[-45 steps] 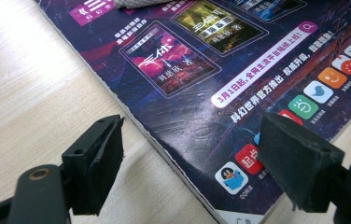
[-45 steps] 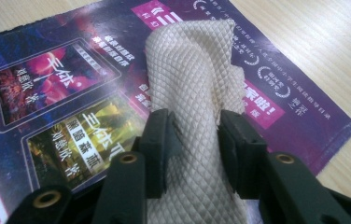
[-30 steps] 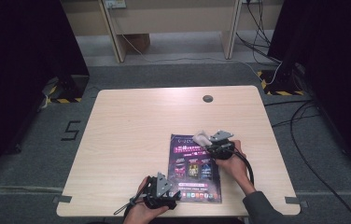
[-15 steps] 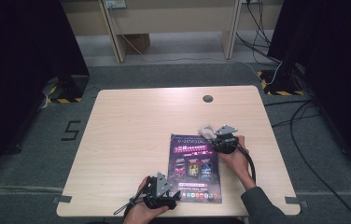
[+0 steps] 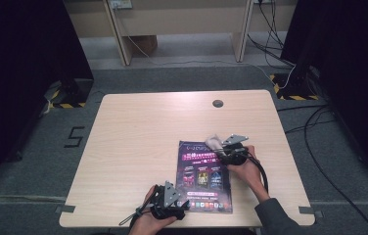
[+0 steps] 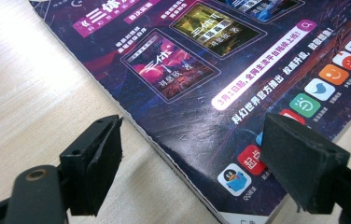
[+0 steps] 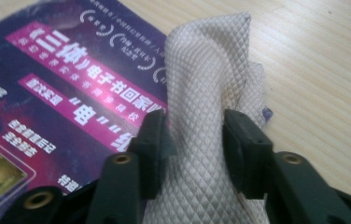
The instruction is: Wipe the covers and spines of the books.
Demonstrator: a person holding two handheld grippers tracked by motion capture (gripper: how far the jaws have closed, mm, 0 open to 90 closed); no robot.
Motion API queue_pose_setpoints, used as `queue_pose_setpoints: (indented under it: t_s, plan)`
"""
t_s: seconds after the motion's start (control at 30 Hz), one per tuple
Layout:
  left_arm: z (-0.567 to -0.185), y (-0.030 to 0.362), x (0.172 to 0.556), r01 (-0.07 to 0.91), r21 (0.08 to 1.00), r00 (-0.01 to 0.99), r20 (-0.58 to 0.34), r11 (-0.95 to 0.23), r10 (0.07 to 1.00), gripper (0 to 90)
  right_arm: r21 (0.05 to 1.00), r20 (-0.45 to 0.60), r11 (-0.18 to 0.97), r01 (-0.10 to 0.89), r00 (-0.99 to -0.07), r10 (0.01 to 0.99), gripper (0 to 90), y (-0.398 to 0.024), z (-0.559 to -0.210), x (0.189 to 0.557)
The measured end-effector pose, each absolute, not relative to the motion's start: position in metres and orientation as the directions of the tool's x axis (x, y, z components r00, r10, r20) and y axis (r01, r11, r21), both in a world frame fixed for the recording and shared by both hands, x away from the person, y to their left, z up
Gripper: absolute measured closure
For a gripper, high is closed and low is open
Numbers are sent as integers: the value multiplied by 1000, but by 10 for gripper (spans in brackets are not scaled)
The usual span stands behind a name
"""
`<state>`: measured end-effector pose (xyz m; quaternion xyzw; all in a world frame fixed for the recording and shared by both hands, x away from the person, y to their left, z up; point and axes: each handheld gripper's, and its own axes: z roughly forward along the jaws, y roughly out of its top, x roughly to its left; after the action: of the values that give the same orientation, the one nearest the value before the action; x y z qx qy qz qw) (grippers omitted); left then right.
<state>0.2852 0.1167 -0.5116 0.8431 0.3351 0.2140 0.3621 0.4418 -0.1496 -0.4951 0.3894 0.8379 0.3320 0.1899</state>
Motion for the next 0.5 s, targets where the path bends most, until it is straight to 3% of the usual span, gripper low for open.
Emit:
queue_pose_setpoints:
  t_s: [0.2,0.33,0.5]
  plan:
    - [-511,117,286,411,753,685,116,-513,719,202,753,4,398,525,-608,794,596,-161,-484,443]
    - [-512,117,285,408,754,685,119,-514,718,202,714,-51,462,526,-619,784,675,-158,-493,443]
    - [-512,117,285,408,756,684,117,-511,720,203,707,-111,473,525,-579,808,692,-156,-498,449]
